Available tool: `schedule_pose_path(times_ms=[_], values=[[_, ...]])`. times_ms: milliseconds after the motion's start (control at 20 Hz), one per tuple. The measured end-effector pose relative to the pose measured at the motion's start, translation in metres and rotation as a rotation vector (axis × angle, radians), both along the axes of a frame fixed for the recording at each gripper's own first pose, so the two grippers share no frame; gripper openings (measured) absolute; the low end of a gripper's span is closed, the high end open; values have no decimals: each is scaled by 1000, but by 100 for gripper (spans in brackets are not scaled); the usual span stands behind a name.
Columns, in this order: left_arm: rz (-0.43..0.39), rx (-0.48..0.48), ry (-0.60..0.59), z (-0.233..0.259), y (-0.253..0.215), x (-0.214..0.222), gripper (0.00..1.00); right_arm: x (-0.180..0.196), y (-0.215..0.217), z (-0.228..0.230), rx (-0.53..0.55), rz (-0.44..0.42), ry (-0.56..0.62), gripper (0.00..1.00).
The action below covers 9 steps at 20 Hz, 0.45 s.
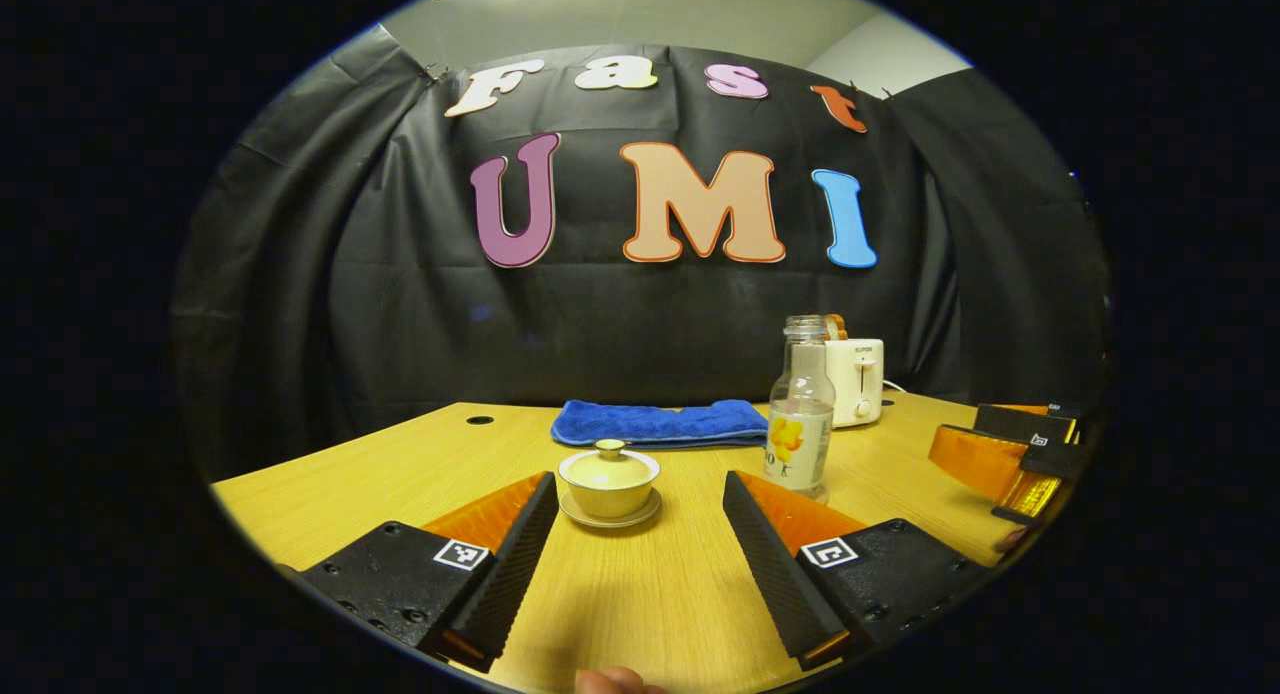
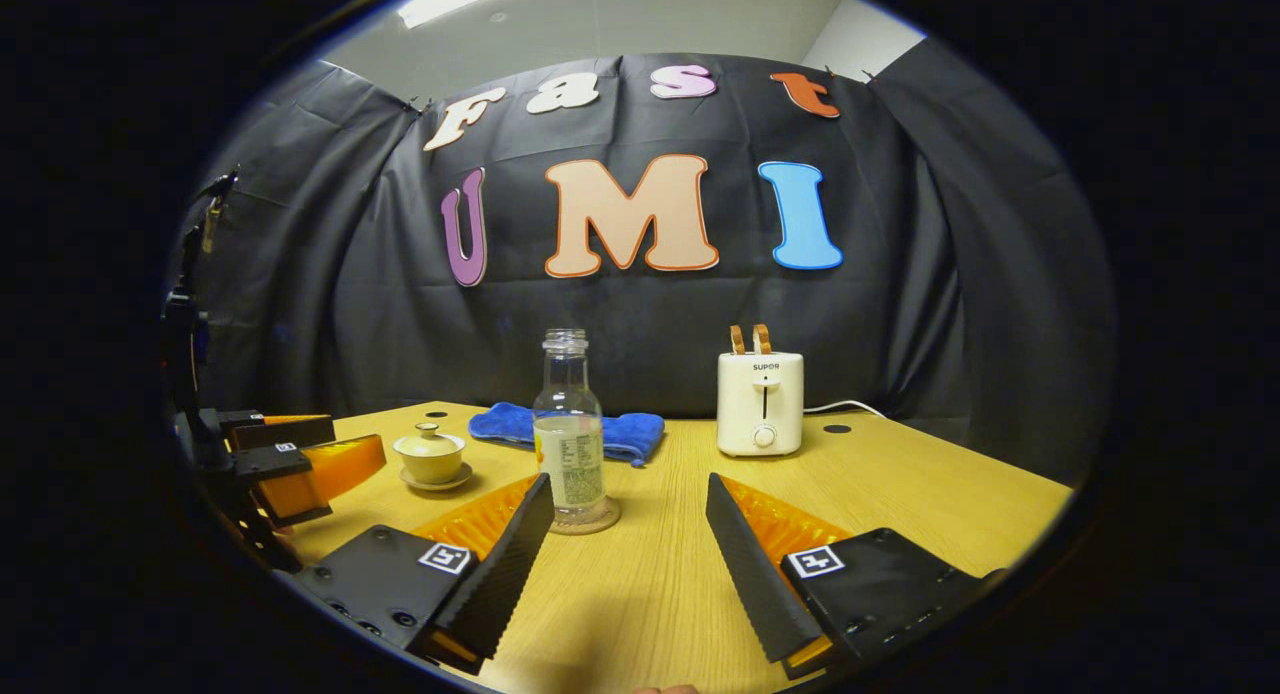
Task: Open the teacup lid with one hand, grasp the water bottle and pour water into the teacup with the other hand; after pouring, place the water bottle on the coaster and then close the teacup lid.
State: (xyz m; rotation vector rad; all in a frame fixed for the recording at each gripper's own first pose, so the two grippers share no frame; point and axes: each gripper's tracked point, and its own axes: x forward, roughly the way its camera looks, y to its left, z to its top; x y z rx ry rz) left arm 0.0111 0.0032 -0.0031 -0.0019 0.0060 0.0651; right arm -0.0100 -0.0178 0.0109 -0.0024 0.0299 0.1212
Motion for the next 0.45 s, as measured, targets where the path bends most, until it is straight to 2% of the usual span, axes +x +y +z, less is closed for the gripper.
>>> schedule_pose_path(times_ms=[50,350,400,450], values=[[0,3,-3,1,-4,-6,97,-4,0,0,-1,-5,1,98],[-7,2,-2,0,-26,-32,97,-30,15,2,3,18,1,98],[-10,4,-4,1,-28,-35,100,-33,16,2,2,16,2,98],[-13,3,-5,1,-31,-37,97,-36,18,2,2,14,2,97]])
